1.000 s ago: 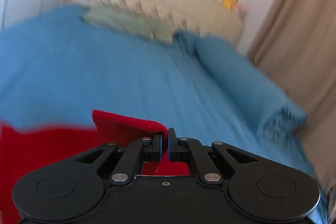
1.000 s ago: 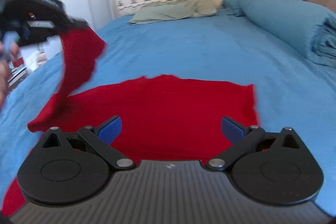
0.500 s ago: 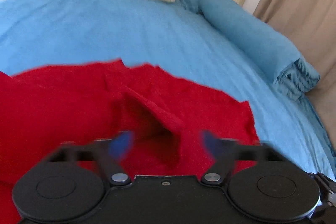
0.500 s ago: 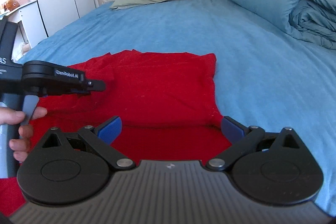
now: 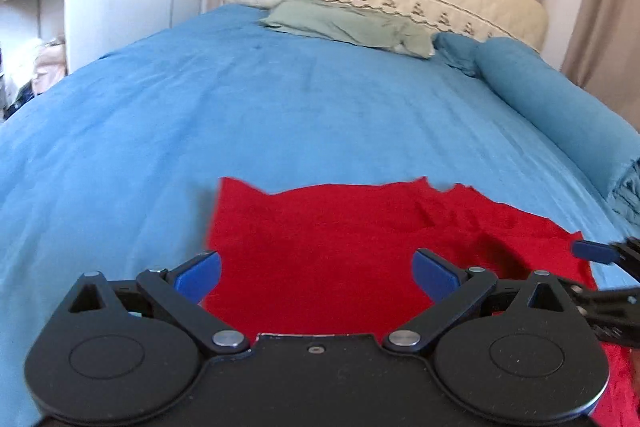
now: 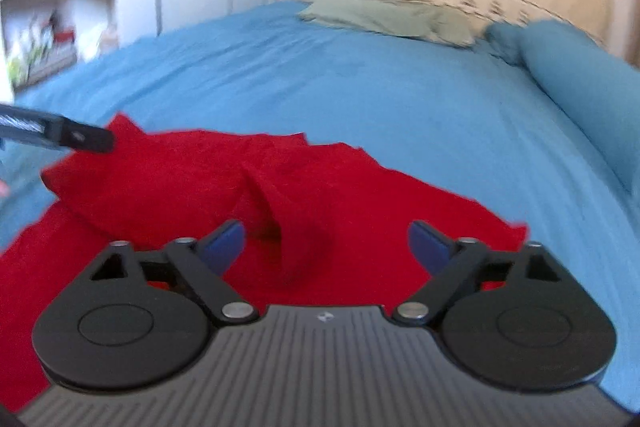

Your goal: Fold small clothes

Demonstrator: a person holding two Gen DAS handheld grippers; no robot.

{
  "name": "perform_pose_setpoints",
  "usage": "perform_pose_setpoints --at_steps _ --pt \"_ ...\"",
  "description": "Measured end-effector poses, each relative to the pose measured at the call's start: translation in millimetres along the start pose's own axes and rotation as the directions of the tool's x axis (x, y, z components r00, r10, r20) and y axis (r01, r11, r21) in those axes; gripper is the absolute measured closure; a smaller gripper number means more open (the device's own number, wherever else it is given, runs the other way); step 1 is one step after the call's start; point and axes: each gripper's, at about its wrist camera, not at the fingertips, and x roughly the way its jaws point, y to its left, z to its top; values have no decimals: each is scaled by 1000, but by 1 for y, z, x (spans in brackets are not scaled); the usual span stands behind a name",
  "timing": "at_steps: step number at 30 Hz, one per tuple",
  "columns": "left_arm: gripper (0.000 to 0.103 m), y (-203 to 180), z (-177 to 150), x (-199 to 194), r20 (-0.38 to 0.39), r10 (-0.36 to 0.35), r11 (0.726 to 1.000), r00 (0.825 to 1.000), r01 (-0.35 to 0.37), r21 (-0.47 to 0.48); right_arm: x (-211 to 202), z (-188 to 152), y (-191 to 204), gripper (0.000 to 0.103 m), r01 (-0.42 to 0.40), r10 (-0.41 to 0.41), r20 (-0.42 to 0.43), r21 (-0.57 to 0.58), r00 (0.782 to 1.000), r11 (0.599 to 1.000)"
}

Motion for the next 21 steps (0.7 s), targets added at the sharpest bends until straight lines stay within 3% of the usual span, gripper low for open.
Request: perform_pose_setpoints --at_steps 5,11,13,15,18,21 --pt "0 18 -5 -4 1 9 1000 1000 -9 -4 43 13 29 29 3 -19 -75 -201 997 980" --pt "0 27 -7 -7 -9 8 1000 1000 -8 -15 68 9 55 41 -8 -39 -107 -401 994 916" --pt "0 29 -6 -9 -6 5 1000 1000 -5 -16 74 11 59 61 -25 -30 -115 -446 993 895" --pt "0 31 -7 -10 -2 5 1000 1000 -5 -15 75 12 61 80 -43 -21 -130 -466 991 884" --pt "0 32 -6 -13 6 9 1000 1000 -9 -17 69 16 53 81 -37 -14 -113 -439 993 898" --pt "0 33 -4 -16 18 10 1000 1000 -9 -28 53 28 29 82 26 -41 -48 -296 998 955"
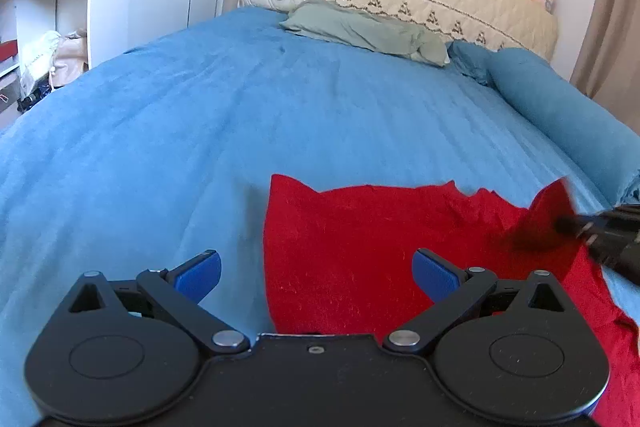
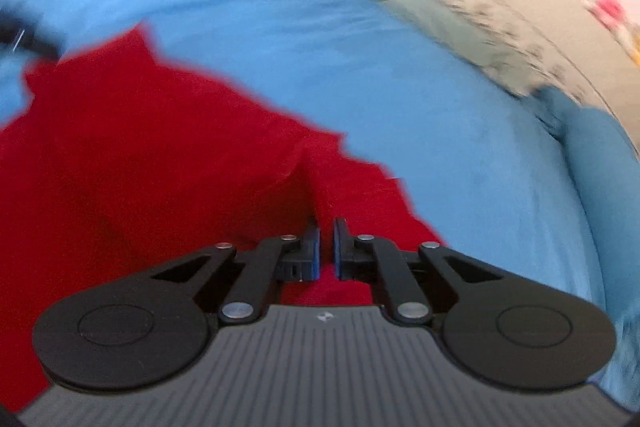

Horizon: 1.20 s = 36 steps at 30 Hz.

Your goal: Fold small clothes

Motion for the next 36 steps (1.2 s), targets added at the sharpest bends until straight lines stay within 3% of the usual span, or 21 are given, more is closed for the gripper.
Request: perform_pose_setpoints --at_steps 2,5,9,15,19,20,22,23,24,26,29,32,36 --pt "0 0 1 -3 10 0 1000 1000 0 -4 -11 1 -25 82 29 -35 35 150 999 988" --pt "0 -2 0 -5 15 6 1000 1000 -6 8 -27 -9 -59 82 70 -98 68 334 993 940" --pt "0 -5 -5 -3 2 15 1000 1000 -15 23 -34 -40 -84 82 172 -200 19 436 980 884" --pt "0 -11 -12 7 -29 23 999 999 -22 47 -24 -90 -97 82 208 -185 -99 553 978 806" --pt "0 -17 -13 8 -37 4 998 999 -2 58 -18 -104 -93 80 196 -154 -121 579 981 791" --pt "0 -21 -14 6 -33 -13 997 999 15 70 -18 -106 -93 77 196 -149 -127 583 981 789" --pt "0 -32 -15 2 -18 -55 991 998 57 119 -17 -103 -93 53 206 -158 -132 586 979 783" --pt "0 -39 -16 1 -11 -82 984 997 83 156 -23 -104 -92 22 216 -178 -122 583 976 783" --pt "0 -45 -18 1 -3 -112 976 994 111 188 -32 -105 -88 0 233 -221 -92 573 971 786" --pt "0 -53 -21 4 9 -160 961 987 154 230 -49 -106 -77 0 250 -296 -4 545 955 800" --pt "0 -57 -23 22 -8 -194 958 981 191 211 -49 -97 -65 0 143 -202 70 489 977 860" --pt "0 -53 -27 45 -68 -180 967 981 190 171 -36 -96 -53 0 84 -127 69 442 990 893" --pt "0 -43 -37 64 -113 -178 971 978 193 141 -14 -110 -52 0 60 -71 6 468 997 882"
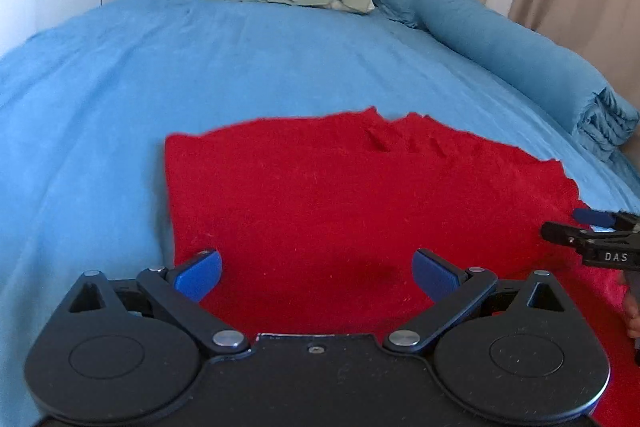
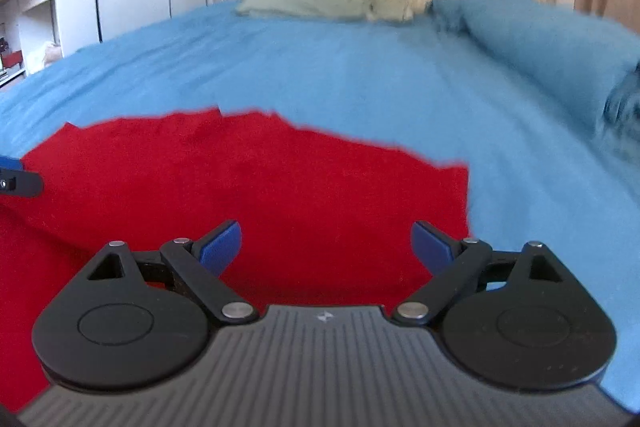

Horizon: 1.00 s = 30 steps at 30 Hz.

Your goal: Fold small clothes

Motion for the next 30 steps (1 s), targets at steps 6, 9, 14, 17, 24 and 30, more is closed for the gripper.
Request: perform_pose_setpoints --at_steps 6,9,14,17,24,30 --pt "0 -2 3 4 -10 23 999 1000 -23 23 7 -19 -18 0 -37 39 -23 114 999 993" --pt "0 -10 15 -18 22 59 998 998 -59 5 2 -12 -18 0 -33 36 -37 93 999 995" --pt "0 -19 30 -103 146 141 990 979 -141 -11 -53 17 -33 0 -90 82 62 135 995 987" --pt "0 -17 29 -154 133 141 990 981 -137 -38 -108 30 -43 0 -90 77 133 99 988 991" --pt "0 -9 -34 -225 -32 85 995 996 -87 -58 -224 17 -62 0 -34 31 102 27 994 999" --pt "4 -2 -107 -242 -178 5 983 984 -38 -179 -282 -52 -71 0 -45 46 -1 44 999 998"
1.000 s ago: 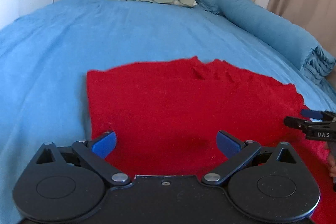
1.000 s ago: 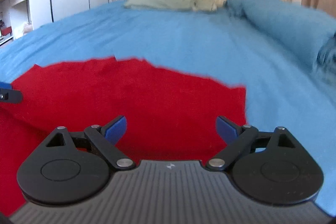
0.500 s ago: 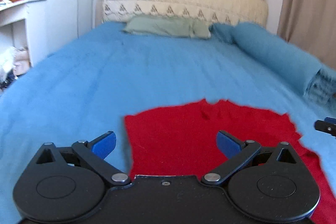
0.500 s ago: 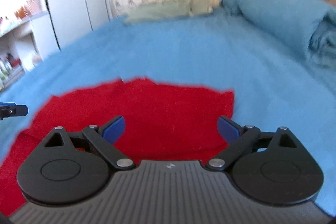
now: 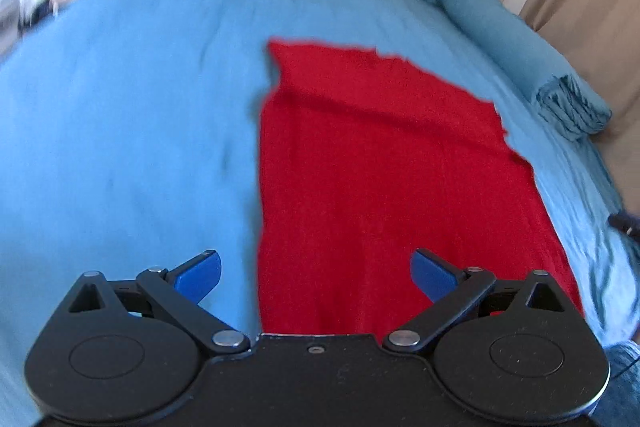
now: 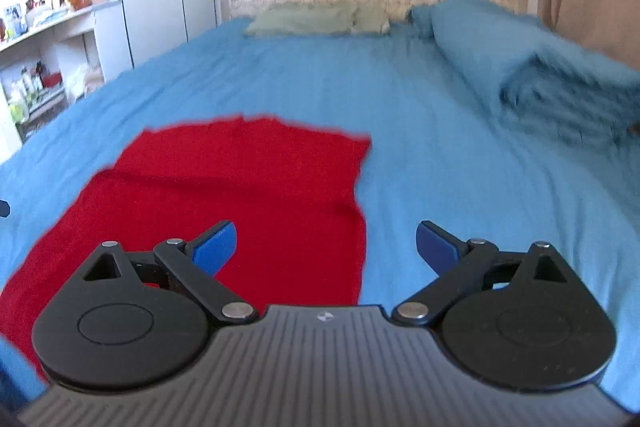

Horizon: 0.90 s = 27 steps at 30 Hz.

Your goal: Fold small clothes

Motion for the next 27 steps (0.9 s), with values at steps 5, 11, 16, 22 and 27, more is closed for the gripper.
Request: perform_pose_setpoints --at_steps 5,11,16,22,27 --pt "19 6 -44 7 -72 -45 997 996 41 -58 -19 -62 4 0 -27 33 -113 48 993 998" --pt "22 3 -65 9 -41 -56 998 998 56 4 -33 -108 10 0 -4 29 -174 145 984 989" --pt "29 19 -75 3 -10 -114 992 993 113 -53 -33 -126 10 1 14 22 -195 183 980 983" --pt "32 15 -81 5 -18 -219 975 975 219 -37 -25 -133 8 16 3 49 -217 233 975 973" --pt "33 15 -81 7 -48 -247 969 968 245 -41 -22 -138 6 23 -2 68 -238 270 969 963"
